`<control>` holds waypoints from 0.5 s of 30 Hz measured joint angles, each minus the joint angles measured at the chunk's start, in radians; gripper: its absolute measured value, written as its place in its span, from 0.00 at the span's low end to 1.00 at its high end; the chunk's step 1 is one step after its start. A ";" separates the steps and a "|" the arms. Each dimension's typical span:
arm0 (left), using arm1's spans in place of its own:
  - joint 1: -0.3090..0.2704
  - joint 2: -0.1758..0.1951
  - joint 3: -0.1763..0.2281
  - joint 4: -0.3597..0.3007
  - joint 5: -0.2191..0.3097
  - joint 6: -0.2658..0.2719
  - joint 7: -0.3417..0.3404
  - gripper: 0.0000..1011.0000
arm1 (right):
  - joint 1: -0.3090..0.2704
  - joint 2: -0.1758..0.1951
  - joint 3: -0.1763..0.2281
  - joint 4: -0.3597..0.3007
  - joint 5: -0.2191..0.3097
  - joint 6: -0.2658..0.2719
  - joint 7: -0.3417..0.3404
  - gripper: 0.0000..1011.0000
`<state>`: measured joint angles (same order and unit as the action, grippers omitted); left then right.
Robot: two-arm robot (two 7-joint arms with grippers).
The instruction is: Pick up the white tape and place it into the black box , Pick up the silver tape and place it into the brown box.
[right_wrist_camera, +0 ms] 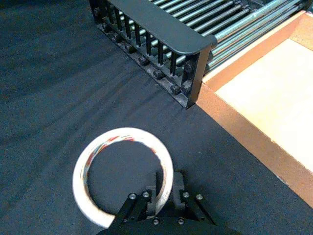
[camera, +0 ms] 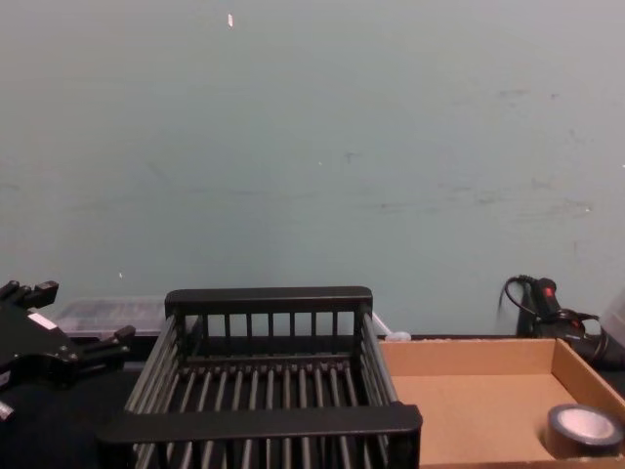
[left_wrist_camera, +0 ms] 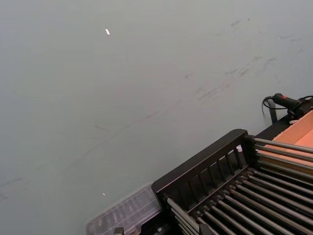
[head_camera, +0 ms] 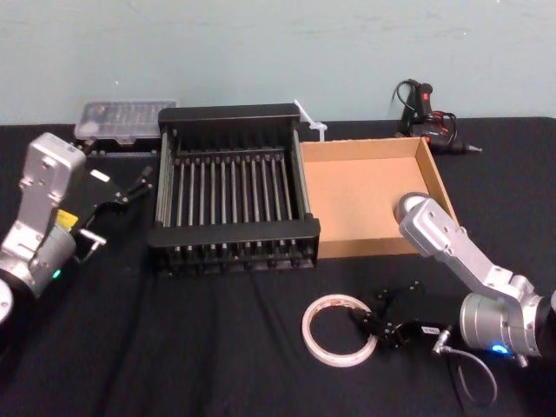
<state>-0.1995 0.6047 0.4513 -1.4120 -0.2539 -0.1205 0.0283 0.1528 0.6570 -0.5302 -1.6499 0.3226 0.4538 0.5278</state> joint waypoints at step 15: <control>0.000 0.000 0.000 0.000 0.000 0.000 0.000 0.99 | 0.000 0.000 0.000 0.000 0.000 0.000 0.000 0.09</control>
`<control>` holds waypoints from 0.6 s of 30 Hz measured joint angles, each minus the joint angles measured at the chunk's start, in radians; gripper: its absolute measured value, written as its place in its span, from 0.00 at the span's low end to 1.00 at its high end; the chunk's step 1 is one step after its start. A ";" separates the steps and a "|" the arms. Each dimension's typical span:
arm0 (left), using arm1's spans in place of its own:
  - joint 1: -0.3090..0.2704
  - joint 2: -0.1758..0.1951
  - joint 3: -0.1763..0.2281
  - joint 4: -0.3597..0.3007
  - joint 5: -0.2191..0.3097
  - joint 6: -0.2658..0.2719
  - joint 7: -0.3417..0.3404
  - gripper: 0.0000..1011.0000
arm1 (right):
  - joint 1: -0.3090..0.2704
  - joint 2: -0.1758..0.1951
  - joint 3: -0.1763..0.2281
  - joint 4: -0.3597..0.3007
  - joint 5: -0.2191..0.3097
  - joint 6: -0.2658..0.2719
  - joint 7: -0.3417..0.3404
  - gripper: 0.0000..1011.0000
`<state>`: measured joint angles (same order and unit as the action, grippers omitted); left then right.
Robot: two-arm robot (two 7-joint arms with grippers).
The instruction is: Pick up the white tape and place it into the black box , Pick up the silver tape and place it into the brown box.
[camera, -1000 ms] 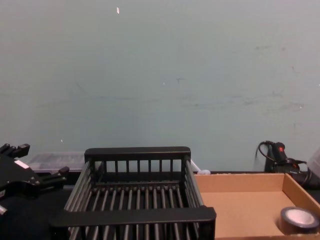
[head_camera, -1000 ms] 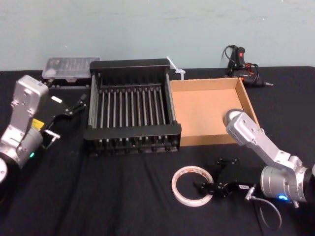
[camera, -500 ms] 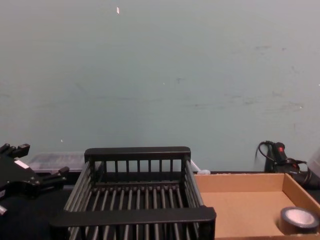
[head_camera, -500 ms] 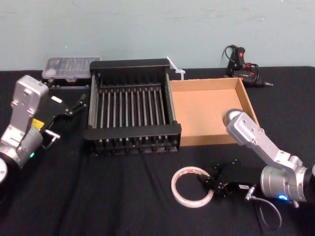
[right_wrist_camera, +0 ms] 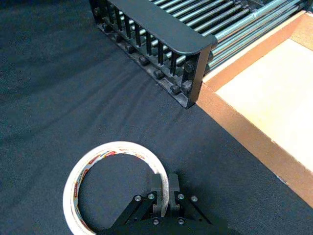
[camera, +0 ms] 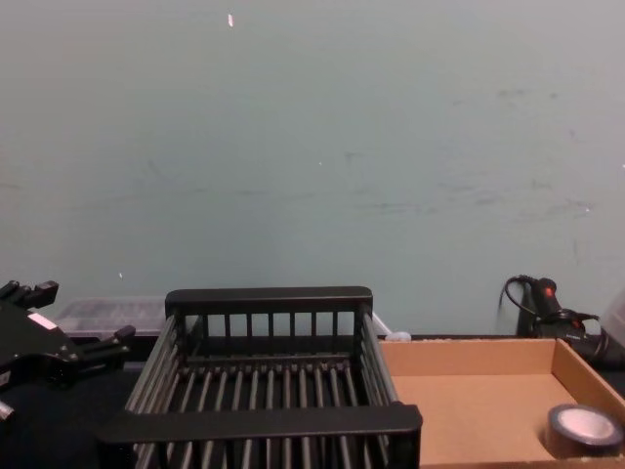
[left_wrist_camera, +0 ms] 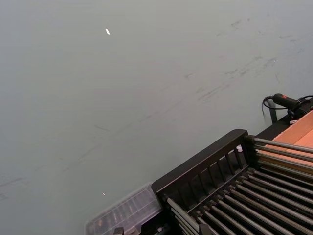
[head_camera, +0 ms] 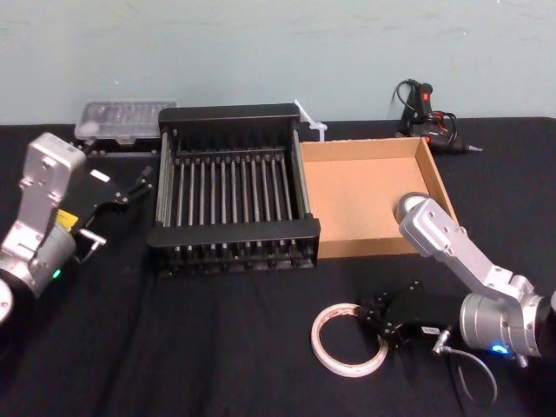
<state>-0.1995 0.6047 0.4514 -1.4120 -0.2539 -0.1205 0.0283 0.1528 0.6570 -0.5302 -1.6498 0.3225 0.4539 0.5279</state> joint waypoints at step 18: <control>0.000 0.000 0.000 0.000 0.000 0.000 0.000 0.99 | -0.012 0.003 0.036 -0.020 0.028 0.001 -0.016 0.09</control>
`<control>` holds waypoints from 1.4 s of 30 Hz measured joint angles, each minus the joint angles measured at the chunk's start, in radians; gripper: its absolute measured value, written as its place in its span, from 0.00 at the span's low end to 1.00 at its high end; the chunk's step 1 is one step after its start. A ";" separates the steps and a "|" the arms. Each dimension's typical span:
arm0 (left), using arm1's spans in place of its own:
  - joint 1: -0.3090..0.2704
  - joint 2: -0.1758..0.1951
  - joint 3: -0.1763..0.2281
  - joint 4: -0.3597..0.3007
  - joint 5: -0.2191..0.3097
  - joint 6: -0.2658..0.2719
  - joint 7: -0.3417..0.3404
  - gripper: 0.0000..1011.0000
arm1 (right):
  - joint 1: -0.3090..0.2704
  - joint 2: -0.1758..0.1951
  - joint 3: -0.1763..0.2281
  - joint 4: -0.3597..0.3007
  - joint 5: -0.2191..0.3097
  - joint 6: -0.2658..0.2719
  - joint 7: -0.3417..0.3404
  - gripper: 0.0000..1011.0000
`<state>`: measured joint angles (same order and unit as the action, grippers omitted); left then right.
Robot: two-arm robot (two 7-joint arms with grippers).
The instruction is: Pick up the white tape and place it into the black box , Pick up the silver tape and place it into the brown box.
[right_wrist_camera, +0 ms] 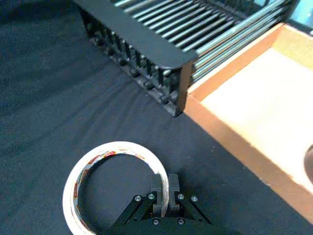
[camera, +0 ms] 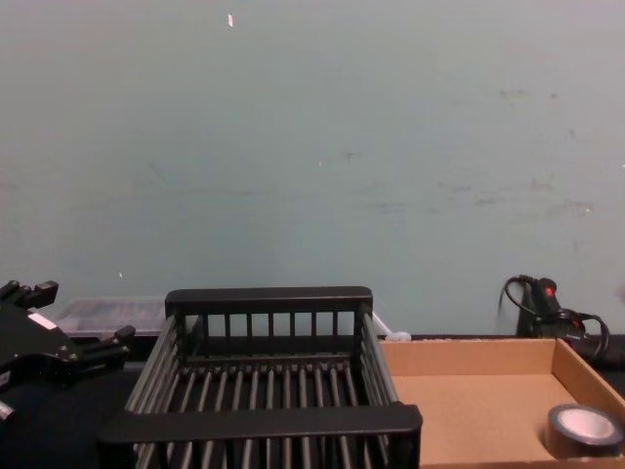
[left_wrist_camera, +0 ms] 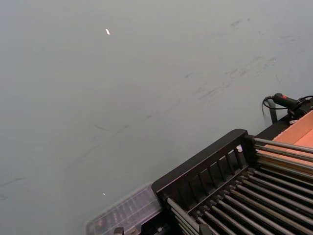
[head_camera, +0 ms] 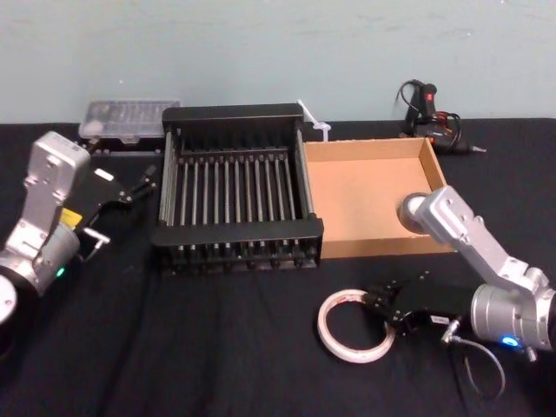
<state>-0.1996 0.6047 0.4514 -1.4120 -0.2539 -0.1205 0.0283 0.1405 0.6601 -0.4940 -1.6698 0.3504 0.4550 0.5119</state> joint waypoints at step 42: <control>0.000 0.000 0.000 0.000 0.000 0.000 0.000 0.99 | 0.154 -0.090 0.106 0.079 0.033 0.018 -0.114 0.09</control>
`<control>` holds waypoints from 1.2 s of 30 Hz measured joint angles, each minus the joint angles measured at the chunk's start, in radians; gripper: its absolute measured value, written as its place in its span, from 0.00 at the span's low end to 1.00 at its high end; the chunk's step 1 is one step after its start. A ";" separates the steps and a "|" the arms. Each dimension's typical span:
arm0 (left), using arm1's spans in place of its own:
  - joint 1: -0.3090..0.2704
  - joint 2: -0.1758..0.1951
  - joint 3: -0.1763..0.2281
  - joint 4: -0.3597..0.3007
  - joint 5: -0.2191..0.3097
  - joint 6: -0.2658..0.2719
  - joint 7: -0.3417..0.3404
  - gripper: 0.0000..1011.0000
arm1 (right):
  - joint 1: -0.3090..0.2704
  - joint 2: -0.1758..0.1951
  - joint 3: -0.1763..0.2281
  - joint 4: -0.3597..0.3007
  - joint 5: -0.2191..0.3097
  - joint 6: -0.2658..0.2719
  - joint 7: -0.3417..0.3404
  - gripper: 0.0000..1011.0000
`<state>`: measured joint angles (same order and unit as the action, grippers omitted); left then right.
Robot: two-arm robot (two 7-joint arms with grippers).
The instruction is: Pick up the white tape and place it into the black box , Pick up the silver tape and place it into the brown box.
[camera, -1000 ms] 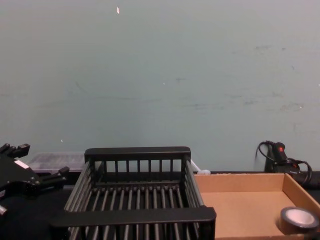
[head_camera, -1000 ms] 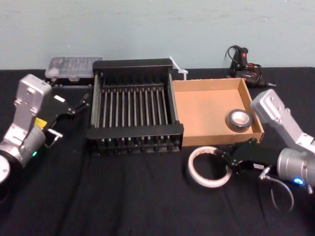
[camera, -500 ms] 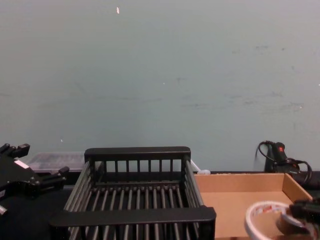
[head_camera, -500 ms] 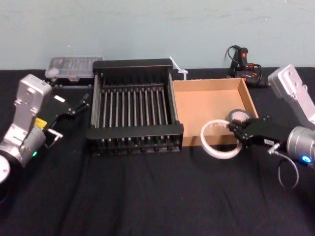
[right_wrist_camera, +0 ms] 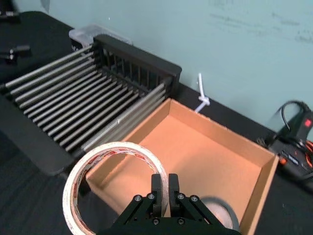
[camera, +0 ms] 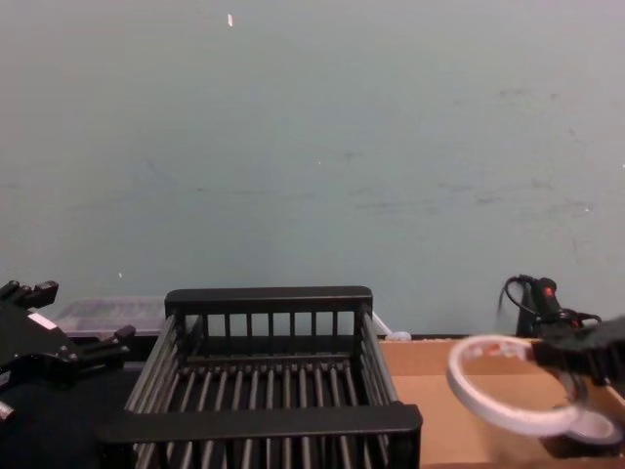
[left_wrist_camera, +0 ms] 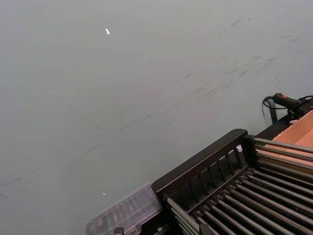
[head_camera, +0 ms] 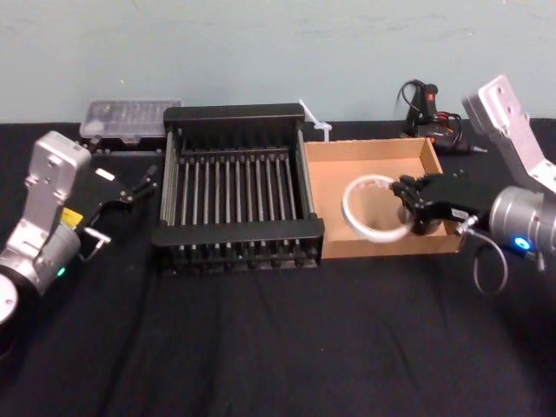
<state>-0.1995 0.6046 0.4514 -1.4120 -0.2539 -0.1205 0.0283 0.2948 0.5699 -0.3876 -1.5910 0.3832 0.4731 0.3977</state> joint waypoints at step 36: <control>0.000 0.000 0.000 0.000 0.000 0.000 0.000 0.99 | 0.265 -0.199 -0.192 0.225 -0.074 -0.076 0.105 0.09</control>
<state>-0.1995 0.6047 0.4514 -1.4120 -0.2539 -0.1205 0.0282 0.5599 0.3706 -0.5801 -1.3657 0.3097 0.3969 0.5028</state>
